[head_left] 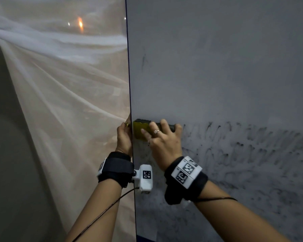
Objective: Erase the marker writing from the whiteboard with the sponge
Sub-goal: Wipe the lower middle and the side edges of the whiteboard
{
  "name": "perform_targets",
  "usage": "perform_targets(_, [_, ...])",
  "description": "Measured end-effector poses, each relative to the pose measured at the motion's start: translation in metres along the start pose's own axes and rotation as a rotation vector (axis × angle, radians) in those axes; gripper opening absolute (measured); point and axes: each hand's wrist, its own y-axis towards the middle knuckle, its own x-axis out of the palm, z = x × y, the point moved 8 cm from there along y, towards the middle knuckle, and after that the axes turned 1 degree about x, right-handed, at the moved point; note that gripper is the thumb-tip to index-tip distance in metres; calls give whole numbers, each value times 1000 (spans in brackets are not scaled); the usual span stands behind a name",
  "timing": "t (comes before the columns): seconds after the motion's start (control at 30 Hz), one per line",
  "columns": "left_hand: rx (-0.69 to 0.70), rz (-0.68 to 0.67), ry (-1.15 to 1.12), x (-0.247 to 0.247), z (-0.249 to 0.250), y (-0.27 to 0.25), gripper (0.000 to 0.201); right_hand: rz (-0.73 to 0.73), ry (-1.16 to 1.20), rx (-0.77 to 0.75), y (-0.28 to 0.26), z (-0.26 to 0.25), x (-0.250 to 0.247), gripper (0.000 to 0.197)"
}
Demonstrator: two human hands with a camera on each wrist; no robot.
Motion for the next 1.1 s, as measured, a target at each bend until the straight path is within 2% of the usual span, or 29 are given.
perform_targets(0.1, [27,-110,73,24,10,-14,71,-40,3,10,1,-3,7,52])
perform_targets(0.17, [78,-132,151,24,13,-13,63,-20,-8,13,-8,15,7,56])
perform_targets(0.23, [123,-158,153,21,16,-13,48,65,-41,25,-26,46,-1,38])
perform_targets(0.33, [182,-225,195,22,18,-11,51,111,-111,22,-59,94,-15,39])
perform_targets(0.4, [162,-243,225,25,14,-10,46,115,-147,12,-72,112,-26,41])
perform_targets(0.5, [172,-187,219,23,16,-8,45,96,-169,17,-60,106,-29,42])
perform_targets(0.63, [193,-117,193,15,12,-3,50,40,-146,3,-27,58,-14,45])
perform_targets(0.7, [186,-29,242,10,8,-2,52,18,-149,5,-18,47,-9,44])
perform_targets(0.77, [311,91,529,1,9,-7,56,6,-166,11,-21,49,-6,46])
perform_targets(0.8, [399,167,707,2,12,-17,57,14,-167,19,-27,57,-7,47])
perform_targets(0.83, [513,185,888,8,15,-28,59,33,-170,31,-35,68,-10,46])
perform_targets(0.9, [708,67,1138,36,13,-53,61,72,-208,57,-55,100,-21,44])
perform_targets(0.93, [738,-5,1202,50,9,-64,60,77,-241,71,-67,118,-29,45])
perform_targets(1.0, [701,-116,1292,62,-4,-71,58,45,-280,102,-87,151,-43,50])
perform_targets(1.1, [609,-143,1342,71,-14,-70,54,11,-292,122,-93,173,-54,52])
